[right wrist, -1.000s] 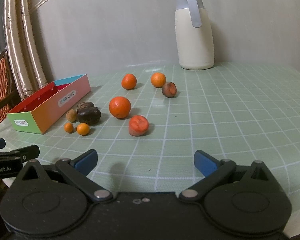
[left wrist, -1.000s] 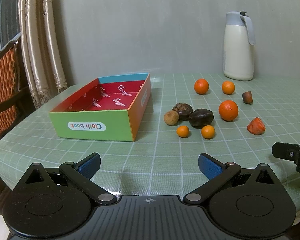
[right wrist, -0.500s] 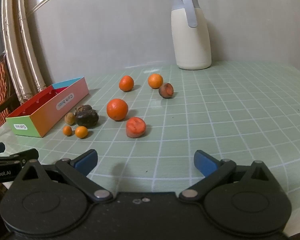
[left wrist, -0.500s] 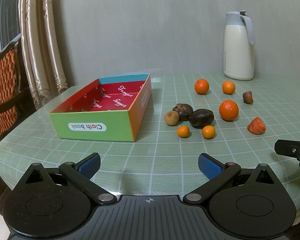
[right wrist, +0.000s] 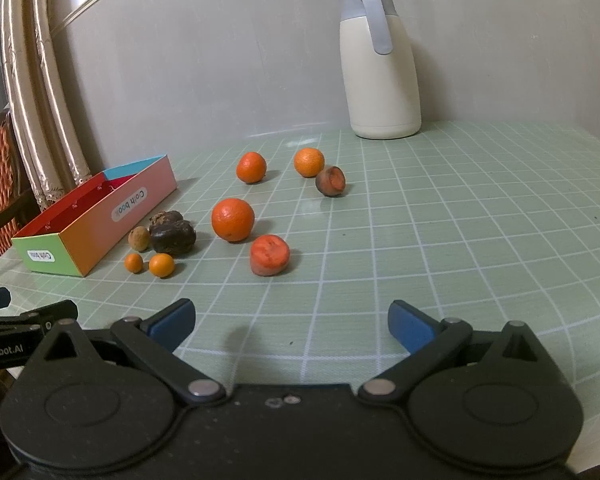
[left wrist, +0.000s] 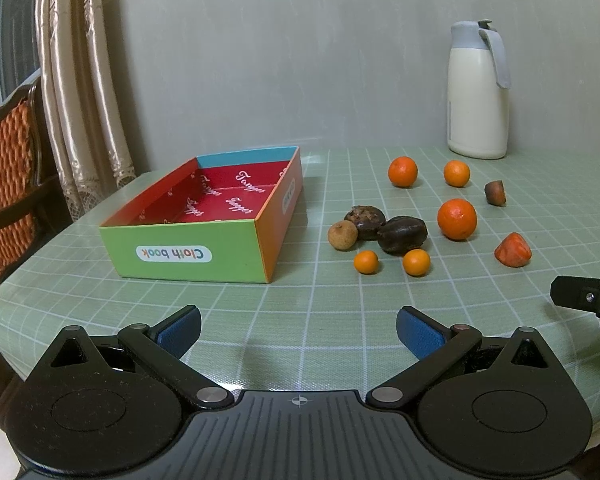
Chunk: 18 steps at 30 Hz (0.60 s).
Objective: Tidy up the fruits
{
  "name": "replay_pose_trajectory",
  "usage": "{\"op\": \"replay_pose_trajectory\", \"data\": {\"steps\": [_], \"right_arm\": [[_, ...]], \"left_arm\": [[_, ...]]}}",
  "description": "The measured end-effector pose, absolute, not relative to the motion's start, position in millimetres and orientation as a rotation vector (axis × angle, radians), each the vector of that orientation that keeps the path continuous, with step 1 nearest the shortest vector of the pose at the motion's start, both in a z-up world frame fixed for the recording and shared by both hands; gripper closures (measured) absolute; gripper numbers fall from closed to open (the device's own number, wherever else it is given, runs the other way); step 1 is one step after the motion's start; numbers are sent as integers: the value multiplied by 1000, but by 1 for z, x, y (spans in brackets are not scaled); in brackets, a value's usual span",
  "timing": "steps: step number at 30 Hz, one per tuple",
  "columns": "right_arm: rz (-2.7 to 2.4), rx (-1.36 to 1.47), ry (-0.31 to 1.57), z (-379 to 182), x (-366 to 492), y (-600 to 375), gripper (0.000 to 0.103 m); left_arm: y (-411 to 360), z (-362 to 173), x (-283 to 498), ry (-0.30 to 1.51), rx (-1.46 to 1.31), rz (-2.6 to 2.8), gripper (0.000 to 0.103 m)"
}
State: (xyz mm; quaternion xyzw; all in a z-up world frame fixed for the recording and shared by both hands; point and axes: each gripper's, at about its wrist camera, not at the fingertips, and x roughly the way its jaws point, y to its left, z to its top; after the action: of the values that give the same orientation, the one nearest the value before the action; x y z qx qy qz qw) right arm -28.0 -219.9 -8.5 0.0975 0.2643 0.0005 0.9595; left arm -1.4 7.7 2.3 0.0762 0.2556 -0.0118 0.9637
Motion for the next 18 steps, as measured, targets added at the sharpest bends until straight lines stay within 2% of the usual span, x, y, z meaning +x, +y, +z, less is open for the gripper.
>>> {"op": "replay_pose_trajectory", "data": {"steps": [18], "right_arm": [[-4, 167, 531, -8, -29, -215, 0]], "left_arm": [[6, 2, -2, 514, 150, -27, 0]]}}
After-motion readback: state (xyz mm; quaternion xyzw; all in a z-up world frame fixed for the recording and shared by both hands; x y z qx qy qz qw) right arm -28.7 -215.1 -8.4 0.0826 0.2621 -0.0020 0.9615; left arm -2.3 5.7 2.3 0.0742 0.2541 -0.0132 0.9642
